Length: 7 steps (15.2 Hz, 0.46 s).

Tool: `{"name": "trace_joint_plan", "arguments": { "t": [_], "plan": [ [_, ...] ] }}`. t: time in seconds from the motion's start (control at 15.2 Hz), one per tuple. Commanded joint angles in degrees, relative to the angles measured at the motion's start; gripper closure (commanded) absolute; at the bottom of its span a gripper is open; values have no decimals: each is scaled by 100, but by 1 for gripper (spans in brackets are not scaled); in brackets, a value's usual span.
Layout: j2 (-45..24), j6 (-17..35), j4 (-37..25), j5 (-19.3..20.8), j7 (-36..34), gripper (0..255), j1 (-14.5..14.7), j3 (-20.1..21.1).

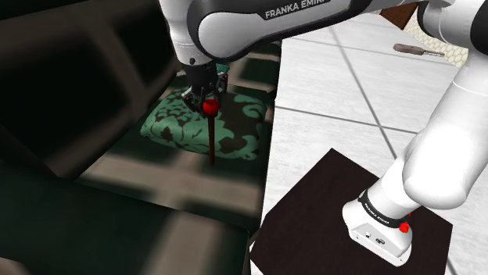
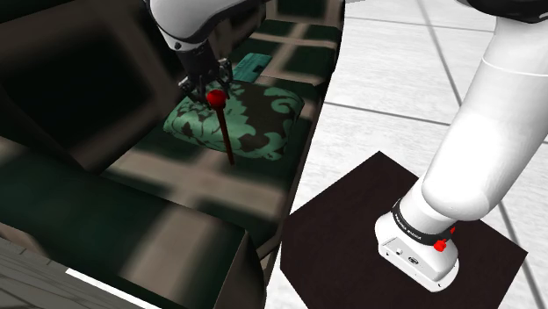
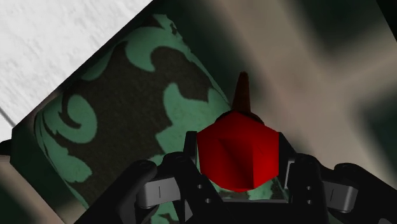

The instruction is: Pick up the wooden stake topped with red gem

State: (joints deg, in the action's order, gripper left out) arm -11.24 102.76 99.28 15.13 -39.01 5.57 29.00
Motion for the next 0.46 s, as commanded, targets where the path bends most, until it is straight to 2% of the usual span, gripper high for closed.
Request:
{"name": "trace_joint_plan", "arguments": {
  "t": [0.0,0.4],
  "plan": [
    [19,-149,-134,-19,26,255,8,9],
    [54,-450,-411,-50,86,255,19,20]
  ]
}}
